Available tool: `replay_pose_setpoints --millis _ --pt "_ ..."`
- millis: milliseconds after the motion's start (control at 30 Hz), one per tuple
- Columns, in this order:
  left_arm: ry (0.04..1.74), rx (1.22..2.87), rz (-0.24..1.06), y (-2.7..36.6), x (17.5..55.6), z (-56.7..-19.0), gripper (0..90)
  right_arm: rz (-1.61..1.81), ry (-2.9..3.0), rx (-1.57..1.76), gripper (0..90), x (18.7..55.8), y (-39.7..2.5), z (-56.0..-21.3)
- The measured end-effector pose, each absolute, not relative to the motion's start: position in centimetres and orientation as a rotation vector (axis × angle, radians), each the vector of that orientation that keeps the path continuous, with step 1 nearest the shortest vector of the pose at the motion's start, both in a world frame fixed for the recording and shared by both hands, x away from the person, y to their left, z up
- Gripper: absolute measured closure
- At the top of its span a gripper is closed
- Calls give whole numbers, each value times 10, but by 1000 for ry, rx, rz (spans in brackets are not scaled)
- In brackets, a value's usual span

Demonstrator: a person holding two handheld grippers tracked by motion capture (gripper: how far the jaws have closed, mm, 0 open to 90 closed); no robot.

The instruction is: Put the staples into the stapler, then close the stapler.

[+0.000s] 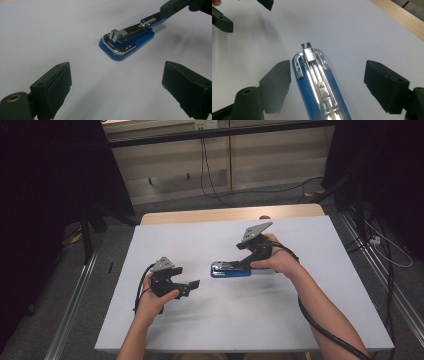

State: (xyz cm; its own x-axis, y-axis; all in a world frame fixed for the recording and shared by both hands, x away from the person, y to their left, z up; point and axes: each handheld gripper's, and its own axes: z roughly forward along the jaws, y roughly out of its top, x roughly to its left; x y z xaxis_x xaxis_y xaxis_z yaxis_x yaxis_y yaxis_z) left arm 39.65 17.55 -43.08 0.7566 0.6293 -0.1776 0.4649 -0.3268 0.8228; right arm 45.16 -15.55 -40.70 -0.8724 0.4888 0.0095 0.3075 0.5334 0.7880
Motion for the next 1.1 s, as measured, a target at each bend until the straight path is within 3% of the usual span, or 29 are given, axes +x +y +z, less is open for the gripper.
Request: replay_pose_setpoints --millis 300,967,1100 --pt "828 1977 216 174 397 -431 91 1158 2481 789 137 433 -174 -406" --pt "835 1995 237 165 403 -429 94 1132 2310 941 124 399 -218 -409" --pt "829 2002 240 160 404 -430 94 1180 2270 1010 155 394 -226 -409"
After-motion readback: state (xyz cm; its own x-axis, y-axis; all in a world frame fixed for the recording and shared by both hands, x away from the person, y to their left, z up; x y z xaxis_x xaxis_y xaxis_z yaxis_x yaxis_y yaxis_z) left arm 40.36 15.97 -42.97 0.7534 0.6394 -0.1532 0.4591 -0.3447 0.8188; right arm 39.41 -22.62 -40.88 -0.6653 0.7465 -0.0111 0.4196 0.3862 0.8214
